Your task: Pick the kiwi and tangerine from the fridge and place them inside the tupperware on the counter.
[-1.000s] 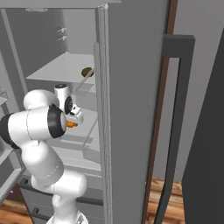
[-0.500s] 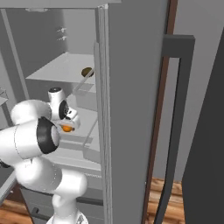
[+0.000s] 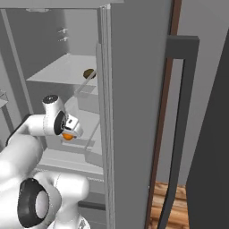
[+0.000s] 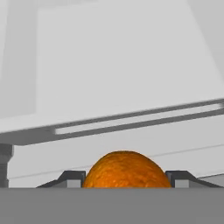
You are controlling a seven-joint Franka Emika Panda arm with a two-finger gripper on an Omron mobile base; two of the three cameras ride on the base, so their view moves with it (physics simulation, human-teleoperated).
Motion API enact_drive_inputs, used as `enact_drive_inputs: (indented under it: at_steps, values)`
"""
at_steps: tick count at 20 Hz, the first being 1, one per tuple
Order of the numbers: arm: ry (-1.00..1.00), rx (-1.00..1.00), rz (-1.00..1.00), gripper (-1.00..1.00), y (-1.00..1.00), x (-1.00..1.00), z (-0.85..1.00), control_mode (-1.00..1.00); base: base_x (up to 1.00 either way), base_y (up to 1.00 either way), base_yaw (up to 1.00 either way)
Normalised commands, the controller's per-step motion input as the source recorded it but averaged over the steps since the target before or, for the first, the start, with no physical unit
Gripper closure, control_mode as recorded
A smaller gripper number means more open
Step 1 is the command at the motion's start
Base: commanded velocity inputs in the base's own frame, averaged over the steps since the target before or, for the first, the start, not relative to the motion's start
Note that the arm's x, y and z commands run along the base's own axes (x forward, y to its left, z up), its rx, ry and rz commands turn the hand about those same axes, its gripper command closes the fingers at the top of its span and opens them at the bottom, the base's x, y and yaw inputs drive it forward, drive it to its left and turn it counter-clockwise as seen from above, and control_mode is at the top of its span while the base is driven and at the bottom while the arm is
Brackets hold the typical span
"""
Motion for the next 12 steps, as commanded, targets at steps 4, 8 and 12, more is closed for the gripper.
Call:
enact_drive_inputs:
  at_steps: [4, 8, 12]
  values:
    - [0.01, 0.0, 0.0, 1.0, -0.33, -0.48, 0.72, -1.0, 0.0, 0.0, 0.0]
    - [0.06, 0.0, 0.0, 1.0, -0.22, -0.53, 0.63, -1.0, 0.0, 0.0, 0.0]
    - [0.05, 0.0, 0.0, 1.0, -0.21, -0.65, 0.59, -1.0, 0.0, 0.0, 0.0]
